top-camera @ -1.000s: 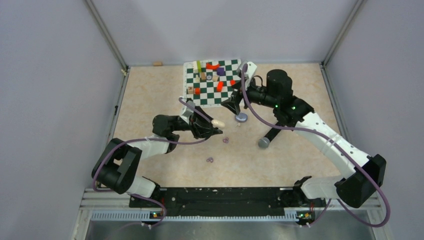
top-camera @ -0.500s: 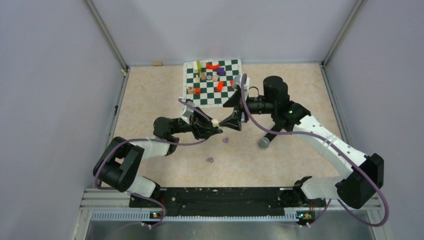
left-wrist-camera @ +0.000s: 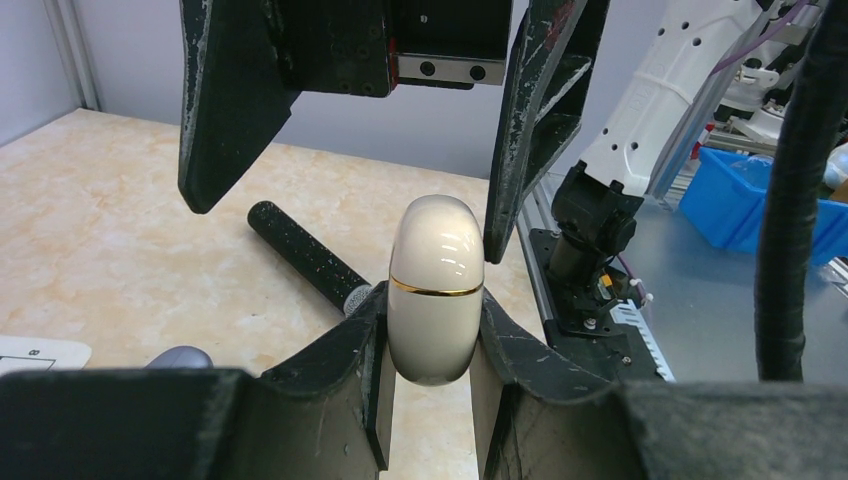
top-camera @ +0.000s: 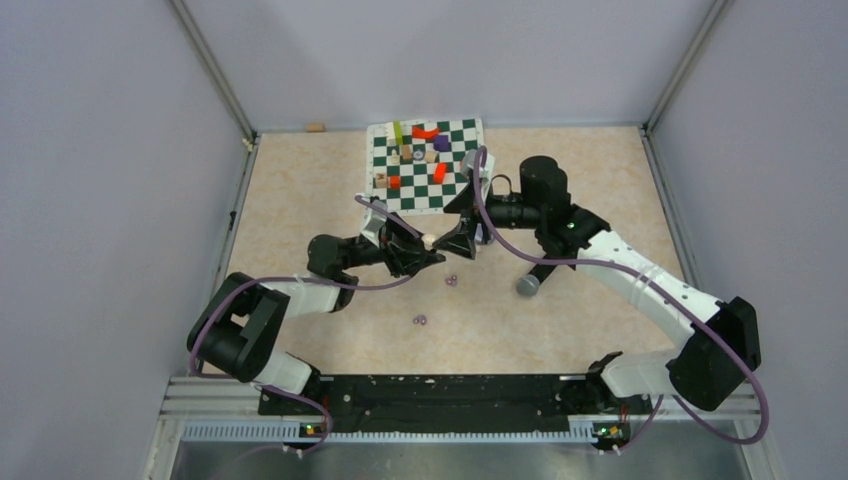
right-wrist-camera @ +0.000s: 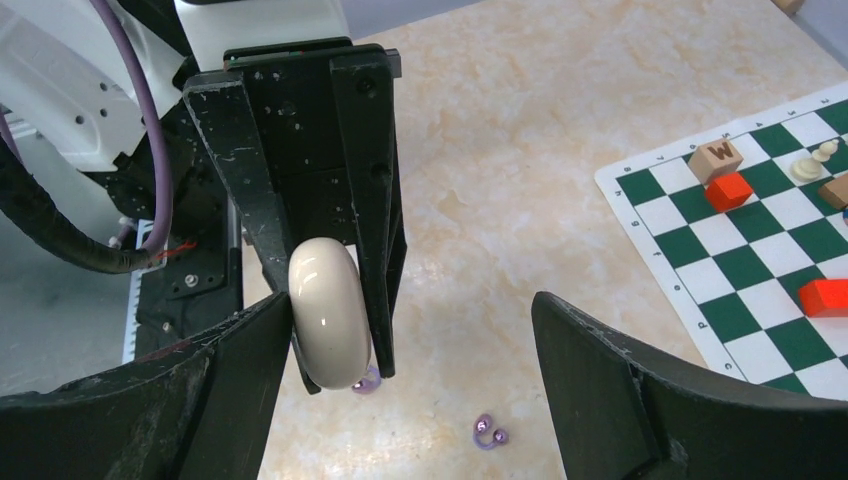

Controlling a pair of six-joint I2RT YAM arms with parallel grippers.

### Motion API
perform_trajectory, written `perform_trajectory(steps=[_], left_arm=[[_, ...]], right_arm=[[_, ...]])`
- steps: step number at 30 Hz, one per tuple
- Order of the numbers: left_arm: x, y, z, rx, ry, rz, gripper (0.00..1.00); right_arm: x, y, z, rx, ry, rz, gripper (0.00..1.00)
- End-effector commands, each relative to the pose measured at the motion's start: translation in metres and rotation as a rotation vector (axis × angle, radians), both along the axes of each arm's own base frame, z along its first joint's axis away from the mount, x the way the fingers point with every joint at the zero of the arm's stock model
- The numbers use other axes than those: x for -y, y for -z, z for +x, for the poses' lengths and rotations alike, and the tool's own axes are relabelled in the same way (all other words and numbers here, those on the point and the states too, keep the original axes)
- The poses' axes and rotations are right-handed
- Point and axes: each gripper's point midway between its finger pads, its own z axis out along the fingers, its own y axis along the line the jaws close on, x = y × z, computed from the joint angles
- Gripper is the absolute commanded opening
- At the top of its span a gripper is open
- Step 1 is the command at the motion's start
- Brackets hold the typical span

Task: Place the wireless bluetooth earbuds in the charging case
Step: Open the charging case to the charging case.

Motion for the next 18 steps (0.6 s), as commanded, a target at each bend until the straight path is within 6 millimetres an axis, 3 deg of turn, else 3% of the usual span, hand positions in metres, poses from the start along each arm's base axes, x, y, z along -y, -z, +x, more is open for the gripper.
perform_trajectory(steps=[1, 10, 18], left_arm=[[-0.004, -0.020, -0.007, 0.101, -0.001, -0.057, 0.00], [-0.002, -0.017, -0.013, 0.113, 0.024, -0.045, 0.00], [-0.001, -0.017, -0.015, 0.118, 0.035, -0.043, 0.00]], right_arm=[[-0.002, -0.008, 0.015, 0.075, 0.064, 0.013, 0.88], [0.011, -0.035, 0.028, 0.135, 0.135, 0.029, 0.89], [0.018, -0.041, 0.039, 0.160, 0.178, 0.019, 0.89]])
